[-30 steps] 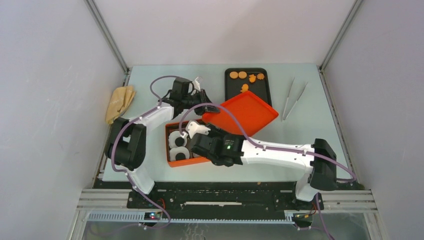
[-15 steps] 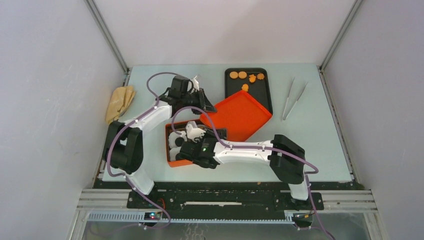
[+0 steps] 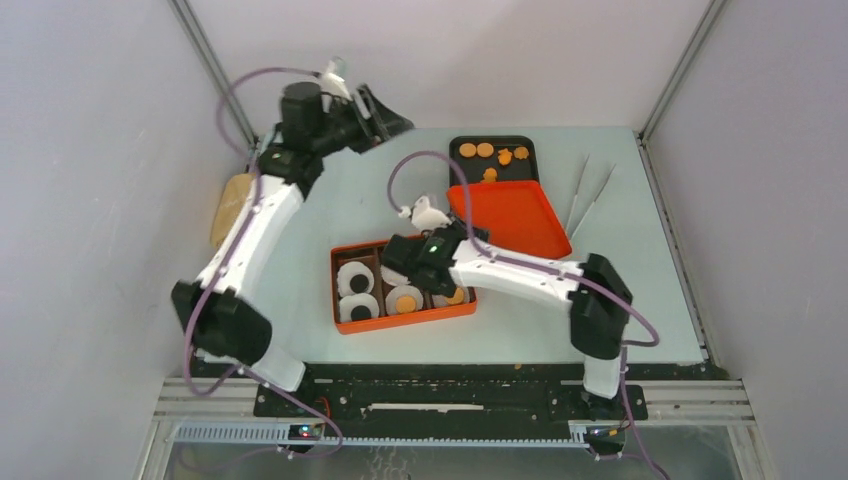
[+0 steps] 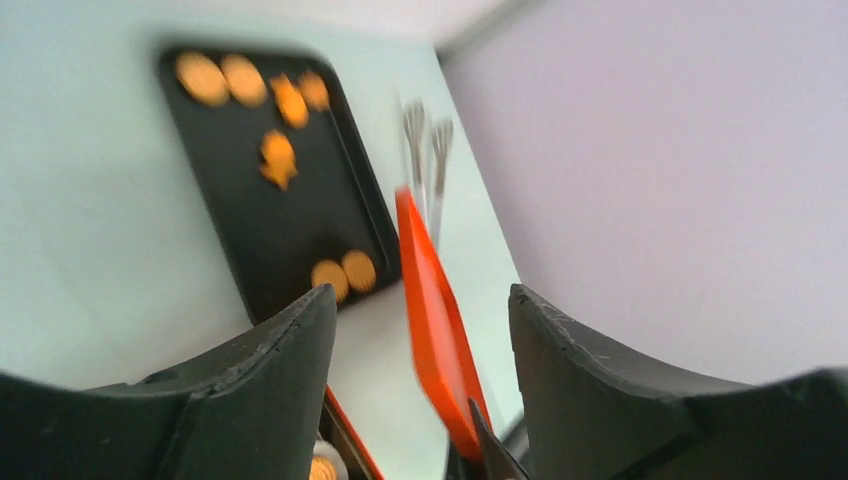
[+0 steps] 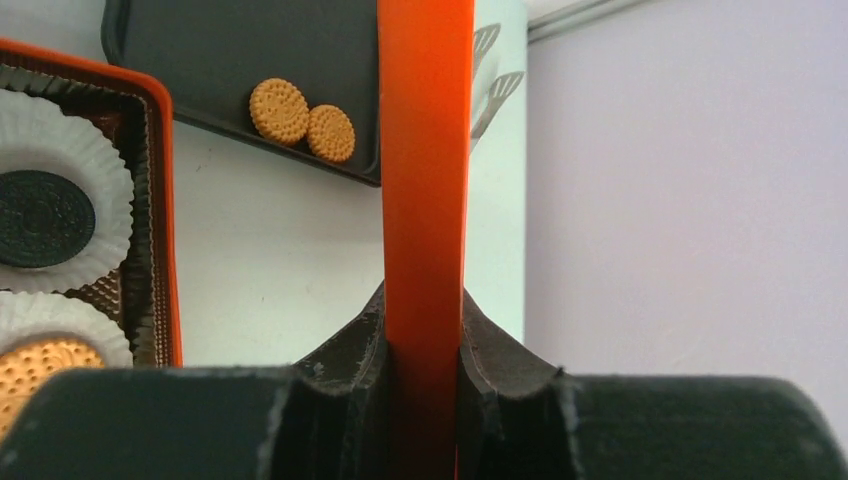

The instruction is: Pack the cookies

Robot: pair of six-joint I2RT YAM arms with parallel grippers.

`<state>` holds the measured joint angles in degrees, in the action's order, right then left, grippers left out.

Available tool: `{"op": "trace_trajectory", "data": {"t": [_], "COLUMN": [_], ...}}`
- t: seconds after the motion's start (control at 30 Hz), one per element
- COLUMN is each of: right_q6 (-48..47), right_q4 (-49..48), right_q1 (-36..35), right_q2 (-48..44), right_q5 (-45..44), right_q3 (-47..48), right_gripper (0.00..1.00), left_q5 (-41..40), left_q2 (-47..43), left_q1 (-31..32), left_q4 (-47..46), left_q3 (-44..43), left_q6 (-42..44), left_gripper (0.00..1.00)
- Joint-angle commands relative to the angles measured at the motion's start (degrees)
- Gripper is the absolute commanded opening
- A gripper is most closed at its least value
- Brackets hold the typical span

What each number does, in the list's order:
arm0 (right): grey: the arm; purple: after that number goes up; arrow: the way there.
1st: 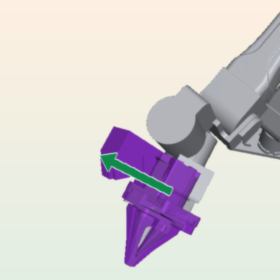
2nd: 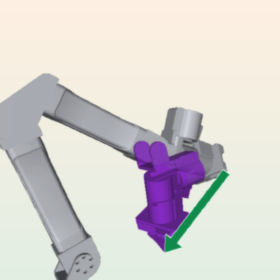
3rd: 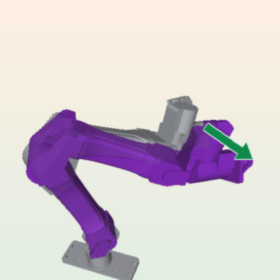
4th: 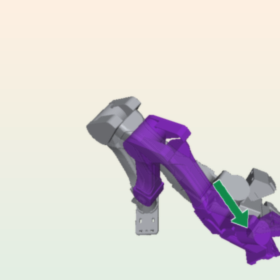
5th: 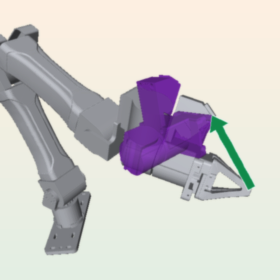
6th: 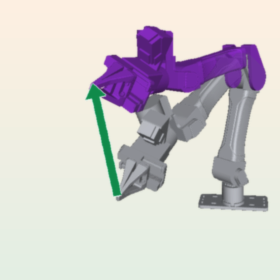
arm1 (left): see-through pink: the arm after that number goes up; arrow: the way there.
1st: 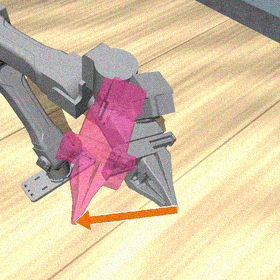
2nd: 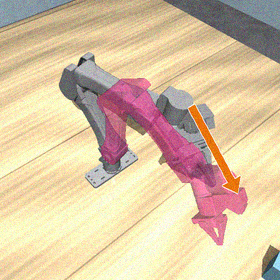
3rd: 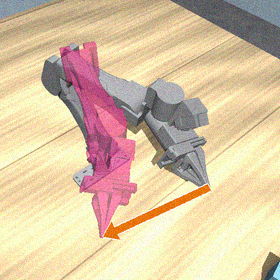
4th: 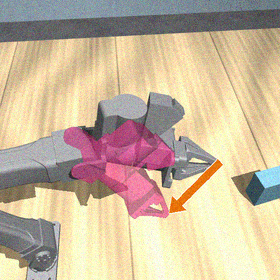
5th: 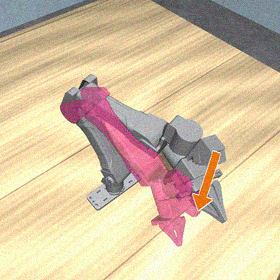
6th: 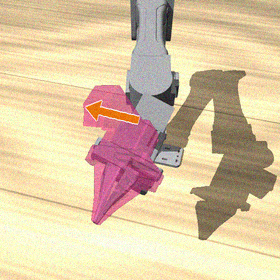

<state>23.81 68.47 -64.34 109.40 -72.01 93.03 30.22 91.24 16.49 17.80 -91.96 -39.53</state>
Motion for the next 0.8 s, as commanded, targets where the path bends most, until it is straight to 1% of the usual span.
{"op": "trace_trajectory", "data": {"t": [0.0,0.03,0.07,0.1,0.17,0.2,0.23,0.27,0.33,0.4,0.43,0.47,0.5,0.53,0.63,0.7,0.77], "right_q6": [-8.02,-9.4,-10.06,-9.7,-7.68,-6.04,-3.81,-2.93,0.91,4.87,7.36,10.81,15.25,19.59,33.1,40.98,46.4], "right_q4": [-9.05,-11.84,-14.48,-17.01,-22.19,-24.19,-26.02,-27.26,-30.57,-36.2,-39.76,-45.27,-51.08,-57.54,-76.93,-89.84,-99.55], "right_q1": [4.8,6.71,9.52,12.71,20.68,24.58,29.92,32.16,38.33,42.16,44.03,45.9,47.8,49.06,50.22,50.3,50.36], "right_q2": [-15.87,-19.39,-23.45,-27.27,-34.17,-37.41,-39.0,-40.14,-41.72,-43.39,-44.38,-45.24,-46.05,-46.64,-46.69,-45.19,-42.86], "right_q5": [11.35,19.39,28.13,37.94,57.34,66.2,74.1,81.12,92.42,101.68,106.5,112.96,117.22,121.29,127.9,130.45,131.59], "right_q3": [3.58,4.0,4.49,4.56,3.24,2.39,1.72,1.12,-1.41,-6.21,-9.02,-12.48,-16.06,-20.59,-33.6,-42.59,-48.26], "right_gripper": [0.0,0.0,0.0,0.0,0.0,0.0,0.0,0.0,0.0,0.0,0.0,0.0,0.0,0.0,0.0,0.0,0.0], "left_q5": [-15.87,-18.89,-23.59,-26.96,-33.05,-35.12,-36.84,-38.15,-39.84,-40.74,-40.91,-40.91,-40.91,-40.73,-40.82,-42.54,-44.6], "left_q2": [-14.41,-17.53,-21.63,-24.66,-29.99,-32.36,-34.37,-35.92,-37.93,-38.57,-38.53,-38.44,-38.24,-38.04,-37.94,-38.61,-40.17], "left_q1": [-1.03,-0.91,-0.66,-0.47,-0.26,-0.21,-0.23,-0.23,-0.15,-0.14,-0.14,-0.08,-0.06,-0.06,0.15,0.61,1.1], "left_q4": [1.32,1.35,1.31,1.04,0.38,0.08,-0.56,-0.75,-0.76,0.21,0.9,1.46,2.38,3.16,4.55,5.57,5.67], "left_q3": [-3.07,-0.98,2.03,5.36,12.46,15.55,18.91,21.82,25.96,28.44,29.19,29.75,30.19,30.58,32.03,33.53,35.48], "left_q6": [3.84,4.89,5.93,6.59,7.07,7.09,7.1,7.02,7.17,6.99,6.66,6.27,5.66,5.32,5.42,5.79,5.94], "left_gripper": [0.67,0.66,0.65,0.63,0.55,0.52,0.5,0.46,0.39,0.35,0.31,0.28,0.24,0.19,0.01,0.0,0.0]}}
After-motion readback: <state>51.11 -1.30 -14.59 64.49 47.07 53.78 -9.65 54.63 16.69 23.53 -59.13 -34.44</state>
